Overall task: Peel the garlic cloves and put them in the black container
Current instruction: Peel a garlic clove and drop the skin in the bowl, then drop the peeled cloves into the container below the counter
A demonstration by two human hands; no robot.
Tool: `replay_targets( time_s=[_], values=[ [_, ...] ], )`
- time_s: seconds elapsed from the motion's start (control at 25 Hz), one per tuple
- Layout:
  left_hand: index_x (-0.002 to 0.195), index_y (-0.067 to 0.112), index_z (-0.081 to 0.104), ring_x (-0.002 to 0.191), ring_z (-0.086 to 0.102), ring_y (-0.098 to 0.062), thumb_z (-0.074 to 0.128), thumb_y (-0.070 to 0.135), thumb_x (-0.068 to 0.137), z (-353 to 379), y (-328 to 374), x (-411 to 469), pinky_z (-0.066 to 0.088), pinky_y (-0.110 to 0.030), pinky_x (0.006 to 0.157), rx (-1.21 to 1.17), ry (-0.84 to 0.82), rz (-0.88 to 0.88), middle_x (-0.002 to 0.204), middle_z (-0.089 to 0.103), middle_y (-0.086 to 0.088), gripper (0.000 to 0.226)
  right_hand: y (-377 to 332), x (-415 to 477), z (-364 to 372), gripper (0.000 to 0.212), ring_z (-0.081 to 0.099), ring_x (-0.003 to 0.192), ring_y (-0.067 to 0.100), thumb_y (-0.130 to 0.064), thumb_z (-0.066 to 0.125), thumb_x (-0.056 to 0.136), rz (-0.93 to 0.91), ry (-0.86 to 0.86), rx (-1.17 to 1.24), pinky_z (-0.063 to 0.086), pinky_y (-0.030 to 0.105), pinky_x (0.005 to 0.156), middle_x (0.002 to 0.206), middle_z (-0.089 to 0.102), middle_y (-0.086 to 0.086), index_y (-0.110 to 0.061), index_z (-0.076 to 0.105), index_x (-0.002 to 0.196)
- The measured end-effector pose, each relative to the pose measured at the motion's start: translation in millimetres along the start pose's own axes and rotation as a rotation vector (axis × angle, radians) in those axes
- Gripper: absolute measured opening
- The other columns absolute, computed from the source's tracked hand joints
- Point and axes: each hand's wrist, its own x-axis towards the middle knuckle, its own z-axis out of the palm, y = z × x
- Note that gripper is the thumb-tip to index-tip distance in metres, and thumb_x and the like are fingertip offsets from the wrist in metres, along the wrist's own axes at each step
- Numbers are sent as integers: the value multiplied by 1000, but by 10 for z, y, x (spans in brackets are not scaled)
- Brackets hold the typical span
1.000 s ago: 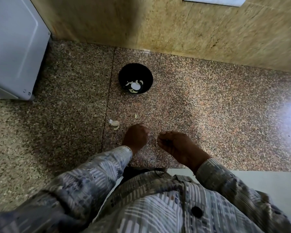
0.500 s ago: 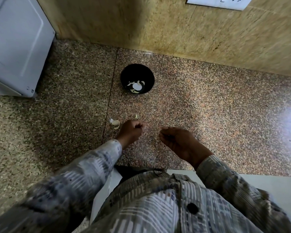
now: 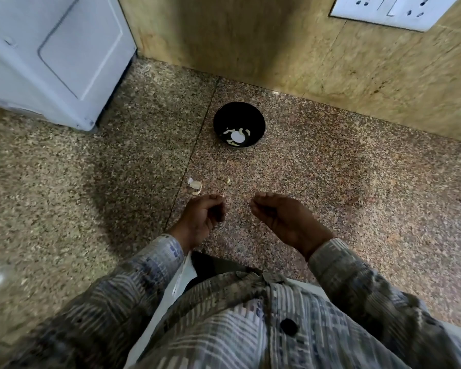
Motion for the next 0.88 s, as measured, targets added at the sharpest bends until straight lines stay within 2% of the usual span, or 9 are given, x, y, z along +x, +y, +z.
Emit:
replay_targets(
  time_s=[0.2,0.32,0.48,0.6,0.72,0.88],
  values=[
    [83,4,66,61,61,-15,53,7,100,260,-148,-376,52,-25,53,-224,56,82,72,65,-8,21,-117,-138,-102,18,75,92,24,8,62,96,29,-160,-93,64,29,79,100,72,16,5,66,113],
    [78,5,70,60,61,-17,54,9,98,404,-320,-668,50,-25,53,-327,110,148,69,65,-8,26,-167,-253,-162,20,75,97,28,10,62,95,38,-267,-192,63,31,84,103,73,20,9,66,114],
    [85,3,64,60,63,-17,54,6,96,432,-586,-1118,53,-26,53,-483,166,247,73,65,-9,16,-84,-428,-109,17,76,94,27,14,56,96,66,-433,-287,62,33,88,101,73,21,10,65,109],
    [88,6,61,58,60,-13,51,6,97,354,-825,-1538,54,-22,53,-600,232,313,72,65,-6,14,109,-595,33,18,77,94,27,14,57,94,123,-542,-389,63,30,84,105,74,23,11,65,110],
    [89,6,65,57,62,-12,51,6,96,213,-1071,-2025,54,-21,53,-715,324,418,71,68,-7,16,440,-833,224,18,78,87,25,15,57,93,204,-641,-493,64,28,77,97,76,21,8,66,106],
    [89,5,63,57,63,-12,48,4,97,-44,-1415,-2624,55,-21,54,-819,421,537,72,68,-7,18,955,-1184,460,18,78,89,27,16,56,93,260,-782,-614,64,31,83,96,76,21,7,67,105]
  ],
)
